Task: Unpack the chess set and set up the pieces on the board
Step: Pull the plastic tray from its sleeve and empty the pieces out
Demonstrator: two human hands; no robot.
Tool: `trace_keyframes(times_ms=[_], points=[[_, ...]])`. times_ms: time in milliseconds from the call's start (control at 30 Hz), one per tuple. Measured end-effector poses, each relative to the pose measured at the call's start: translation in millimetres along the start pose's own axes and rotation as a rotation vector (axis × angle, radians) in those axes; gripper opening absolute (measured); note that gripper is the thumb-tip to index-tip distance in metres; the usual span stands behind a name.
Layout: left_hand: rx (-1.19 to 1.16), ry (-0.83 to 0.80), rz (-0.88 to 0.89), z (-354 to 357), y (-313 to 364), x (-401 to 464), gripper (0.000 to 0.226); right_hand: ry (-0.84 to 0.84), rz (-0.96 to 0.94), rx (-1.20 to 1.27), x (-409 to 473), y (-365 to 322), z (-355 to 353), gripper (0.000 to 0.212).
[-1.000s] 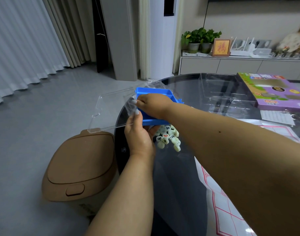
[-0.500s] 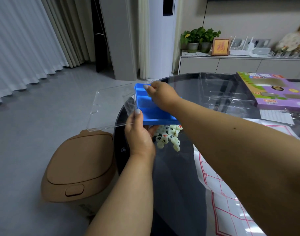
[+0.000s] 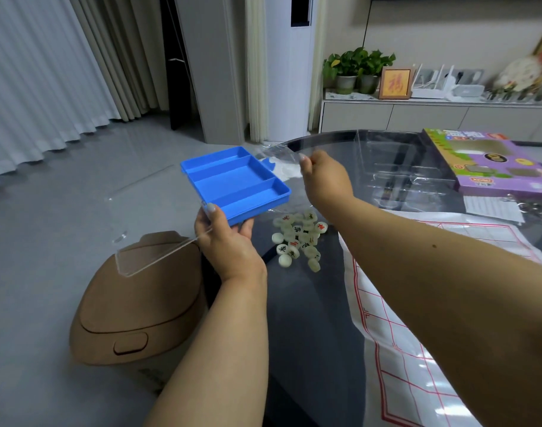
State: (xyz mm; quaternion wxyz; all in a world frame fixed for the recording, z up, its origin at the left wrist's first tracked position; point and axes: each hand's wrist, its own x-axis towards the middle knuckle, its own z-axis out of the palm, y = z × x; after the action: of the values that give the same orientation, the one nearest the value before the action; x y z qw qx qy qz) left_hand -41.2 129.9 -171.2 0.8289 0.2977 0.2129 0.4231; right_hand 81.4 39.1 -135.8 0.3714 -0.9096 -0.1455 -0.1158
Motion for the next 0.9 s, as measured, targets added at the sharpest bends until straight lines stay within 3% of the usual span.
trace_keyframes(times_ms=[133,367,633,900], points=[[-0.053,0.055,0.027,-1.9,1.9,1.6,0.017,-0.168,-0.149,-0.274,-10.3,3.4,11.9,0.033],[-0.040,0.064,0.017,-0.8,1.7,1.3,0.008,-0.316,-0.284,-0.365,-20.4,8.2,21.6,0.027],[-0.015,0.062,-0.015,-1.1,1.8,1.0,0.027,-0.295,-0.326,-0.361,-21.1,14.7,20.8,0.031],[-0.010,0.055,-0.027,-0.5,2.1,-0.3,0.031,-0.290,-0.365,-0.341,-22.3,17.4,20.7,0.023]])
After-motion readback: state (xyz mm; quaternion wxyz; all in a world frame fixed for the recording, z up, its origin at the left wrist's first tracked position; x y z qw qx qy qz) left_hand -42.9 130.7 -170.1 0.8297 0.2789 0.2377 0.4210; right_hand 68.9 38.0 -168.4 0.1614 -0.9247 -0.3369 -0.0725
